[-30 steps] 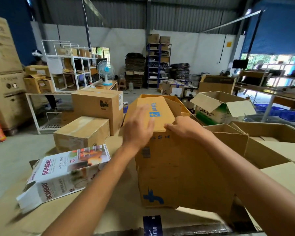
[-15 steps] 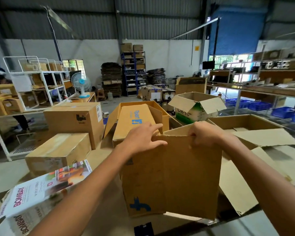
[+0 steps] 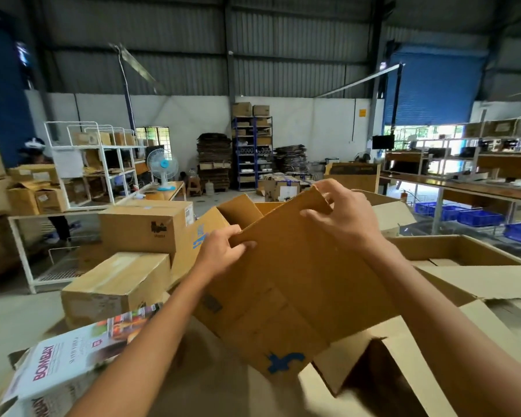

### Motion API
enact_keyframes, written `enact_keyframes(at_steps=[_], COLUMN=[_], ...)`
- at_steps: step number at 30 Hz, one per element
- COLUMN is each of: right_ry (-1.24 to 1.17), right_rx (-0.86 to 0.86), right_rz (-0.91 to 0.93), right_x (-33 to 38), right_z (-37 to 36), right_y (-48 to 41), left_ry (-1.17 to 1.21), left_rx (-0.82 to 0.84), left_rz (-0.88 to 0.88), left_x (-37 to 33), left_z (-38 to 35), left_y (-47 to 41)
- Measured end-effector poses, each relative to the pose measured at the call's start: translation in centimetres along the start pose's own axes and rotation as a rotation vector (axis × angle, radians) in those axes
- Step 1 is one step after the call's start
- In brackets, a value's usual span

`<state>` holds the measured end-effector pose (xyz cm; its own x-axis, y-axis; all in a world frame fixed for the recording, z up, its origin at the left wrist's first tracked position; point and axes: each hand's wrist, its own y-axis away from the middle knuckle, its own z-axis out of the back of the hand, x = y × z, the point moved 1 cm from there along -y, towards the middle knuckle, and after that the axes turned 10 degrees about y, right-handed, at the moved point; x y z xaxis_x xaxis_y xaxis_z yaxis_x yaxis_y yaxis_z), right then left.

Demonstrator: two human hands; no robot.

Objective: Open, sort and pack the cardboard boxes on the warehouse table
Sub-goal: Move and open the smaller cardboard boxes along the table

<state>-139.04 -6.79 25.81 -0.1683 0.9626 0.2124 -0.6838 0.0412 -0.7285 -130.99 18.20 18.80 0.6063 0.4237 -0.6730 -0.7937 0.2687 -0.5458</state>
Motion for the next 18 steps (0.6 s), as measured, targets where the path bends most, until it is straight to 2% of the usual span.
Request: enact_keyframes(at_steps=[2, 6, 12, 18], right_ry=[-0.098, -0.019, 0.096, 0.103], right_rx=[0.081, 0.250, 0.309, 0.346], right_rz=[-0.070, -0.087, 0.043, 0.123], right_x=[0.0, 0.7, 3.1, 4.6], right_z=[-1.5, -4.6, -7.2, -9.8], right_y=[0.3, 1.1, 1.4, 2.4], left_ry=[0.139, 0.305, 0.497, 0.548], left_rx=[-0.067, -0.142, -0.154, -0.290], left_rz=[0.074, 0.198, 0.317, 0.482], left_x=[1.7, 5.7, 7.4, 8.8], left_z=[1.6, 2.1, 0.9, -0.3], left_y=[1.0, 3.8, 7.0, 8.8])
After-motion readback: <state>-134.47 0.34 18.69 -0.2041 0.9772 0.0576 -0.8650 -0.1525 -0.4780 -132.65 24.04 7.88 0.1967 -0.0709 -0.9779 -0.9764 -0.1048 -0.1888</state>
